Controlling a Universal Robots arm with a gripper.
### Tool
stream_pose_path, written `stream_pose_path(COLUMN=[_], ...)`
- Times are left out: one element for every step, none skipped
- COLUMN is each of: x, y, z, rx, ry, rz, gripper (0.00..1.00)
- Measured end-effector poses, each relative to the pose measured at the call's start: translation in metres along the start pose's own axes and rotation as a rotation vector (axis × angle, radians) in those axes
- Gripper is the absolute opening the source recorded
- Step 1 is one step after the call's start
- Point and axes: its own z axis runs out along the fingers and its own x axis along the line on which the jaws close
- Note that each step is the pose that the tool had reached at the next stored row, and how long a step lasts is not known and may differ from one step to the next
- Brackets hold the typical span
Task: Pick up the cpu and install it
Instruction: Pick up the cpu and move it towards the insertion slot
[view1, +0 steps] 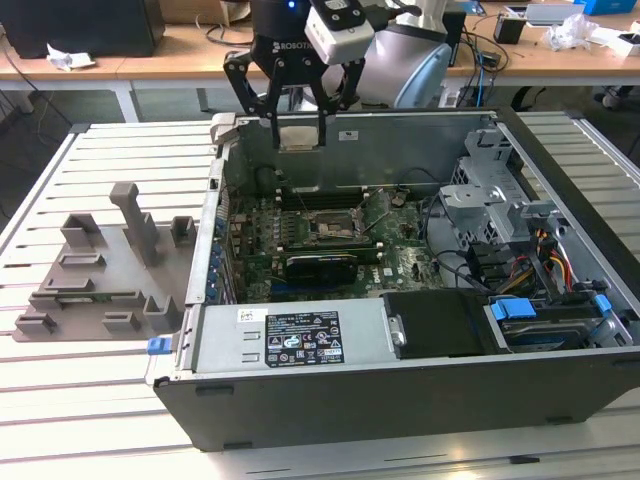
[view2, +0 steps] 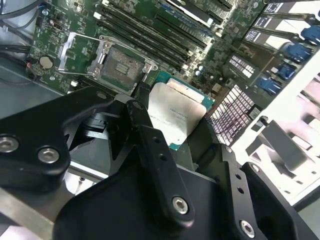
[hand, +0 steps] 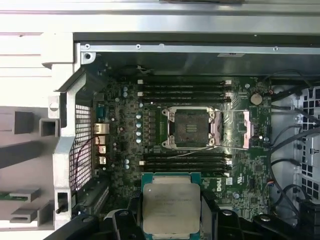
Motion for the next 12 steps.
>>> stream_pose_path(x=[-0.0017,-0.0050,-0.0078,-0.0106,-0.0119,-0.0142,-0.0173,-0.0197,-0.0234,-0.0257,-0.0284,-0.0313], y=[0.0003,0.0009,0.0014,0.0018,0.0020,0.0024,0.0028,0.0031,0.0037,0.0040,0.0044,0.0047], z=[0.0008,0.0025,0.0038,0.0051,0.0056,0.0064,0.0074,0.0080,0.0088,0.0094,0.0105,0.0116], rx=[0.0001,0.0003,0.0006,0.0006,0.0008,0.0010,0.0012,0.0015,0.0020,0.0021,0.0026,0.0029], ry=[0.0000,-0.0001,-0.0001,-0.0001,0.0000,0.0000,0.0000,0.0000,0.0000,0.0000,-0.0001,-0.0001], rz=[0.000,0.000,0.000,0.000,0.000,0.000,0.000,0.000,0.000,0.000,0.000,0.000], gripper=[0.55,0.55,0.55,0.55,0.55,0.55,0.55,0.55,0.55,0.55,0.55,0.55])
